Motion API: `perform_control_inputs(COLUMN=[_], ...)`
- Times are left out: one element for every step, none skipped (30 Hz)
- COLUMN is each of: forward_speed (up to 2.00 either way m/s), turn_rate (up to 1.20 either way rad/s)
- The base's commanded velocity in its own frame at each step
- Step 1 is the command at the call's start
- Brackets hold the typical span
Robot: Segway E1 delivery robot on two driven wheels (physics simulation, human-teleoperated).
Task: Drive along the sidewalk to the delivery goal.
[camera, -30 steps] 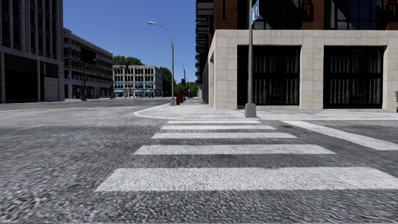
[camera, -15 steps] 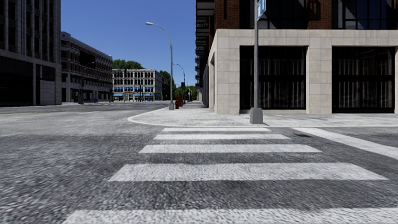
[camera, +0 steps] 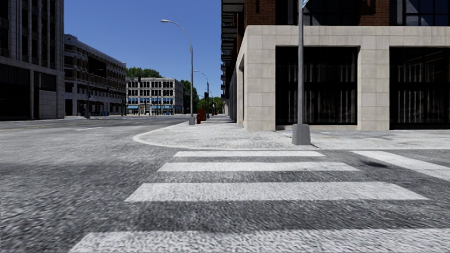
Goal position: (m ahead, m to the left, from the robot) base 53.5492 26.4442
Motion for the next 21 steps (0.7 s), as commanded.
perform_control_inputs(forward_speed=[2.00,2.00,2.00,2.00,2.00,2.00,2.00,2.00,2.00,2.00,2.00,2.00,2.00,2.00,2.00,2.00,2.00,2.00,2.00,2.00,2.00], turn_rate=[0.00,0.00,0.00,0.00,0.00,0.00,0.00,0.00,0.00,0.00,0.00,0.00,0.00,0.00,0.00,0.00,0.00,0.00,0.00,0.00,0.00])
